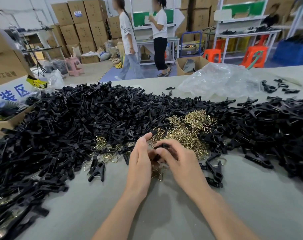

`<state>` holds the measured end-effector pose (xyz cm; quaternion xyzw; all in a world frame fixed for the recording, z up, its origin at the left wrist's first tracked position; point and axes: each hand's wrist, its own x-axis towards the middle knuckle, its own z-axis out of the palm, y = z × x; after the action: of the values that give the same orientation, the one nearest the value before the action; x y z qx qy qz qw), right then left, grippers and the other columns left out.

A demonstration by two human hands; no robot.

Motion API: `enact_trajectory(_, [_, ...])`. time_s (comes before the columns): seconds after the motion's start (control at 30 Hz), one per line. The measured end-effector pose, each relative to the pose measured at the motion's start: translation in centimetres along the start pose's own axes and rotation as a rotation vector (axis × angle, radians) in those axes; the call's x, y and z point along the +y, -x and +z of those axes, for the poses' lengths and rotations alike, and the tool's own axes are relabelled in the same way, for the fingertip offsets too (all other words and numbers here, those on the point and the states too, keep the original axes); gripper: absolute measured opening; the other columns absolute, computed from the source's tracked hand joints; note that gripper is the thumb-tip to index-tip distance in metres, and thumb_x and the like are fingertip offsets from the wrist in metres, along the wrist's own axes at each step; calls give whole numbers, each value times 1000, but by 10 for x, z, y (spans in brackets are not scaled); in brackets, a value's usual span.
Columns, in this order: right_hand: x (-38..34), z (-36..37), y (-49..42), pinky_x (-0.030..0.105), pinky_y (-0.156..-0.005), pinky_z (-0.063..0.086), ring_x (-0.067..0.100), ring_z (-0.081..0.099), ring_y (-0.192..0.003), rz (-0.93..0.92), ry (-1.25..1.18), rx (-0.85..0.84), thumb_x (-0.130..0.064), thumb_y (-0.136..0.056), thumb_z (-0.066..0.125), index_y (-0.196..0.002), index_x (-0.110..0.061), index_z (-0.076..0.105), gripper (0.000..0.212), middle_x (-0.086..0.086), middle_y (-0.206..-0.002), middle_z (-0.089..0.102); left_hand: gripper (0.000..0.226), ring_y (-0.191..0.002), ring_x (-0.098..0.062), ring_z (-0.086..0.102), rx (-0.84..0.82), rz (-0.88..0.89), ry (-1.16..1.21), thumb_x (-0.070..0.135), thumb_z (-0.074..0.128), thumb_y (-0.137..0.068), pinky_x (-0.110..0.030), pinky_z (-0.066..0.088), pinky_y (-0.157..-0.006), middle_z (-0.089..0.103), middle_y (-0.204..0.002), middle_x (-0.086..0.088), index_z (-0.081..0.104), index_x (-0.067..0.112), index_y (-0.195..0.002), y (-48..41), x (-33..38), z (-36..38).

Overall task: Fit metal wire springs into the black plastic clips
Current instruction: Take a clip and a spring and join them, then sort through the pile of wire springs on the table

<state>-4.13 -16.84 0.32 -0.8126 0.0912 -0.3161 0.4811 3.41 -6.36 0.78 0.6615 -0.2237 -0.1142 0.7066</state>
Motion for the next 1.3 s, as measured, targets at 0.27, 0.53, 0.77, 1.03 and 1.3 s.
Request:
enact_trajectory(0.27, [-14, -43, 4, 24, -85, 58, 12, 74, -93, 254, -478, 350, -50, -80, 70, -104, -29, 74, 32, -11, -97, 77, 38, -70, -17, 65, 60, 45, -68, 39, 30, -109, -36, 51, -65, 73, -78, -7, 66, 27, -107, 4, 1, 1])
enact_trajectory(0.53, [-52, -215, -59, 20, -67, 60, 19, 76, -96, 244, -1348, 873, -45, -88, 72, -146, -1, 39, 80, 24, -142, 52, 44, -68, -13, 63, 69, 36, -102, 37, 34, -109, -44, 50, -71, 72, -77, -8, 71, 19, -96, 4, -1, 2])
enact_trajectory(0.77, [-31, -125, -19, 28, -85, 60, 23, 73, -105, 403, -954, 332, -18, -96, 65, -121, -8, 64, 27, 11, -117, 74, 46, -113, -9, 53, 13, 239, -640, 59, 34, -101, -41, 45, -100, 60, -121, 16, 39, 39, -142, 8, -11, 1])
enact_trajectory(1.03, [-7, -1, 1, 22, -116, 29, 3, 45, -132, -14, 410, -41, -26, -106, 47, -141, -29, 55, 36, -10, -141, 56, 65, -151, -35, 14, 100, 73, -1258, 56, 35, -99, -54, 10, -122, 24, -162, -15, 29, 23, -156, -16, -26, -32])
enact_trajectory(1.3, [15, 6, -6, 44, -126, 2, 18, 11, -155, 30, 842, -133, -46, -105, 40, -140, -32, 49, 38, -4, -166, 21, 48, -126, -29, 47, 78, 181, -1346, 51, 50, -98, -45, 37, -101, 55, -139, -3, 55, 27, -139, -42, -24, -42])
